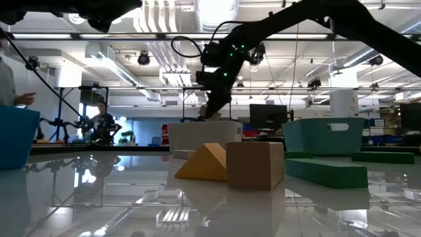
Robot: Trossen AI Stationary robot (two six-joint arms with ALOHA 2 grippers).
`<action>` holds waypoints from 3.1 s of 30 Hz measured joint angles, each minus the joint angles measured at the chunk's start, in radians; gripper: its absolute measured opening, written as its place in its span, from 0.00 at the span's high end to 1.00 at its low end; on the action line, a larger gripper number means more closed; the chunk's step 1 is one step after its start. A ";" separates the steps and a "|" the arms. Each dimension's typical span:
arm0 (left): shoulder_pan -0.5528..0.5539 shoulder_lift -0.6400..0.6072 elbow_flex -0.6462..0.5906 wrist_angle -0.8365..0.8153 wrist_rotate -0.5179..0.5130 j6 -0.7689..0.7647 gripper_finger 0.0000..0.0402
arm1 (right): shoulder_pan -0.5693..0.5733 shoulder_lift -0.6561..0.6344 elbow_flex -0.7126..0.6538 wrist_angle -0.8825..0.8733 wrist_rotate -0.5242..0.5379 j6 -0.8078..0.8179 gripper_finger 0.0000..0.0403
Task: Sort & place blocks by color
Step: Put the brown block into the gray bin, then put the green block into the green bin
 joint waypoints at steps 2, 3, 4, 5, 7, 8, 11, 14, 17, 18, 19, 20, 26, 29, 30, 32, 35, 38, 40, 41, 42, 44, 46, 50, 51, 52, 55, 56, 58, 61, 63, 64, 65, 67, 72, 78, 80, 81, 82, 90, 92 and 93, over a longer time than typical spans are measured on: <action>0.000 0.000 0.000 0.000 0.000 0.001 0.63 | 0.008 0.010 -0.002 0.023 -0.022 0.016 0.89; 0.000 0.000 0.000 0.000 -0.001 0.005 0.63 | 0.011 0.018 -0.002 0.022 -0.026 0.028 0.89; 0.000 0.000 0.000 0.000 -0.001 0.013 0.63 | 0.013 0.031 -0.002 0.024 -0.026 0.034 0.89; 0.000 0.000 0.000 0.000 -0.001 0.018 0.63 | 0.015 0.044 -0.002 0.029 -0.027 0.041 0.89; 0.000 0.000 0.000 0.000 -0.002 0.019 0.63 | 0.014 0.070 -0.004 0.024 -0.026 0.048 0.89; 0.000 0.000 0.000 0.000 -0.003 0.019 0.63 | 0.013 0.081 -0.005 0.022 -0.026 0.050 0.89; 0.000 0.000 0.000 0.000 -0.004 0.019 0.63 | 0.010 0.105 -0.005 0.030 -0.024 0.052 0.89; 0.000 0.000 0.000 -0.001 -0.004 0.019 0.63 | 0.010 0.123 -0.005 0.031 -0.024 0.052 0.89; 0.000 0.000 0.000 -0.002 -0.004 0.019 0.63 | 0.010 0.135 -0.005 0.031 -0.025 0.052 0.89; 0.000 0.000 0.000 -0.002 -0.004 0.020 0.63 | 0.010 0.136 -0.005 0.032 -0.024 0.052 0.88; 0.000 0.000 0.000 -0.002 -0.004 0.020 0.63 | 0.010 0.136 -0.005 0.032 -0.024 0.052 0.87; 0.000 0.000 0.000 -0.002 -0.004 0.020 0.63 | 0.010 0.136 -0.005 0.033 -0.024 0.055 0.86; 0.000 0.000 0.000 -0.002 -0.004 0.020 0.63 | 0.008 0.134 -0.005 0.033 -0.024 0.067 0.76; 0.000 0.000 0.000 -0.002 -0.004 0.020 0.63 | 0.008 0.130 -0.005 0.032 -0.024 0.066 0.72; 0.000 0.000 -0.001 -0.002 -0.004 0.020 0.63 | 0.008 0.127 -0.005 0.030 -0.024 0.062 0.71; 0.000 0.000 -0.001 -0.002 -0.004 0.020 0.63 | 0.008 0.110 -0.005 0.020 -0.024 0.060 0.69; 0.000 0.000 -0.001 -0.002 -0.004 0.019 0.63 | 0.012 0.058 -0.005 -0.006 -0.024 0.063 0.69; 0.000 0.001 -0.001 -0.002 -0.005 0.020 0.63 | 0.025 -0.010 -0.005 -0.052 -0.025 0.088 0.70; 0.000 0.002 -0.001 -0.002 -0.005 0.020 0.63 | 0.039 -0.062 -0.005 -0.096 -0.026 0.115 0.71; 0.000 0.001 -0.001 -0.001 -0.005 0.020 0.63 | 0.048 -0.088 -0.005 -0.115 -0.026 0.129 0.72; 0.000 0.001 -0.001 -0.001 -0.005 0.020 0.63 | 0.056 -0.117 -0.005 -0.133 -0.027 0.138 0.73; 0.000 0.001 -0.001 -0.001 -0.006 0.020 0.63 | 0.079 -0.171 -0.005 -0.180 -0.033 0.147 0.74; 0.000 0.001 -0.001 -0.001 -0.008 0.020 0.63 | 0.104 -0.223 -0.006 -0.217 -0.033 0.149 0.76; 0.000 0.002 -0.001 0.000 -0.008 0.020 0.63 | 0.175 -0.317 -0.042 -0.250 -0.034 0.164 0.80; 0.000 0.002 -0.001 0.000 -0.008 0.020 0.63 | 0.193 -0.340 -0.060 -0.249 -0.034 0.166 0.81; 0.000 0.002 -0.001 0.000 -0.008 0.020 0.63 | 0.212 -0.365 -0.082 -0.250 -0.034 0.167 0.81; 0.000 0.002 -0.001 0.000 -0.008 0.020 0.63 | 0.273 -0.436 -0.168 -0.229 -0.034 0.195 0.84; 0.000 0.002 -0.001 0.000 -0.008 0.020 0.63 | 0.292 -0.459 -0.209 -0.205 -0.034 0.214 0.84; 0.000 0.002 -0.001 0.000 -0.008 0.020 0.63 | 0.330 -0.506 -0.301 -0.140 -0.034 0.247 0.86; 0.000 0.002 -0.001 0.000 -0.008 0.020 0.63 | 0.378 -0.576 -0.460 -0.035 -0.023 0.295 0.87; 0.000 0.002 -0.001 0.001 -0.008 0.020 0.63 | 0.404 -0.618 -0.564 0.037 -0.008 0.321 0.87; 0.000 0.002 -0.001 0.001 -0.008 0.020 0.63 | 0.416 -0.636 -0.612 0.064 0.011 0.331 0.87; 0.000 0.002 -0.001 0.000 -0.008 0.020 0.63 | 0.426 -0.652 -0.657 0.086 0.038 0.342 0.87; 0.000 0.002 -0.001 0.001 -0.008 0.020 0.63 | 0.448 -0.670 -0.740 0.112 0.094 0.346 0.87; 0.000 0.002 -0.001 0.000 -0.008 0.020 0.63 | 0.472 -0.685 -0.901 0.126 0.106 0.321 0.87; 0.000 0.006 -0.001 0.001 -0.008 0.020 0.63 | 0.473 -0.685 -1.028 0.172 0.098 0.324 0.82; 0.000 0.009 -0.001 0.001 -0.008 0.020 0.63 | 0.474 -0.685 -1.052 0.178 0.098 0.323 0.78; 0.000 0.013 -0.001 0.002 -0.008 0.020 0.63 | 0.474 -0.685 -1.063 0.185 0.101 0.322 0.75; 0.000 0.015 -0.001 0.002 -0.008 0.020 0.63 | 0.474 -0.685 -1.073 0.195 0.106 0.321 0.72; 0.000 0.042 -0.001 0.002 -0.008 0.020 0.63 | 0.474 -0.685 -1.161 0.305 0.107 0.321 0.52; 0.000 0.047 -0.001 0.002 -0.015 0.020 0.63 | 0.474 -0.685 -1.180 0.338 0.107 0.321 0.50; 0.000 0.048 -0.001 0.002 -0.021 0.020 0.63 | 0.474 -0.685 -1.189 0.357 0.107 0.321 0.50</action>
